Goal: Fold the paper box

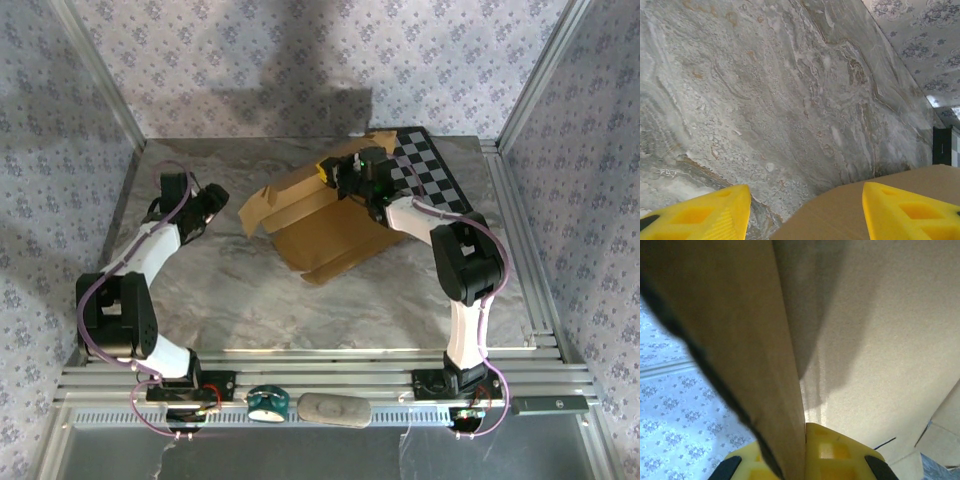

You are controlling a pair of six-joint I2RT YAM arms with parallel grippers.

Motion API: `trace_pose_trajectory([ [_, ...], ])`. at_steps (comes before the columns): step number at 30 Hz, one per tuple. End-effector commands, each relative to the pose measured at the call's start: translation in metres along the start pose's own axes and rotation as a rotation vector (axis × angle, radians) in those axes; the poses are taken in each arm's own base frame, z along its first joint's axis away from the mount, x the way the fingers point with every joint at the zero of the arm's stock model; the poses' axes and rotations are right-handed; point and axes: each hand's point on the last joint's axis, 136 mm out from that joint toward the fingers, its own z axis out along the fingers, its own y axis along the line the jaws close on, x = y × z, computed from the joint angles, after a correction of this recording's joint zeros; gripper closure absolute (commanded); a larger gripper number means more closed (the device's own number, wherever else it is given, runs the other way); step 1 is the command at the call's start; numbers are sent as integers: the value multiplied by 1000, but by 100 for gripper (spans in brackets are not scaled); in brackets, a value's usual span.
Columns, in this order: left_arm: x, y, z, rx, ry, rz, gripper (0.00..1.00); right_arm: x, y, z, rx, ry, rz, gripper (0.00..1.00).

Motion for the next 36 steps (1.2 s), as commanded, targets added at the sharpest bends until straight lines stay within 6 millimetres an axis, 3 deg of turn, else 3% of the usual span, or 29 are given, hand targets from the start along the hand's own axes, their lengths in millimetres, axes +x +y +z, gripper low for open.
trace_pose_trajectory([
  [1,-17,-30,-5,91,-34,0,39,4,-6,-5,-15,36,-41,100],
  [10,4,-30,0,96,24,-23,37,4,-45,-8,76,66,-11,100],
  [14,7,-41,10,157,54,16,41,1,-53,-9,142,94,-15,100],
  [17,11,-47,16,194,84,162,51,-6,-50,-5,159,95,-4,100],
  [21,13,-35,14,201,124,313,58,-12,-45,4,206,111,2,100],
  [24,21,-37,13,220,173,426,63,-15,-39,11,216,121,1,100],
  [27,37,-38,20,232,241,469,69,-16,-40,16,221,129,1,100],
  [30,49,-38,20,220,253,483,70,-12,-47,21,220,145,3,100],
  [33,44,-31,12,179,194,454,69,-4,-43,29,191,157,0,100],
  [36,25,-23,-2,115,110,436,67,3,-28,40,154,154,12,100],
])
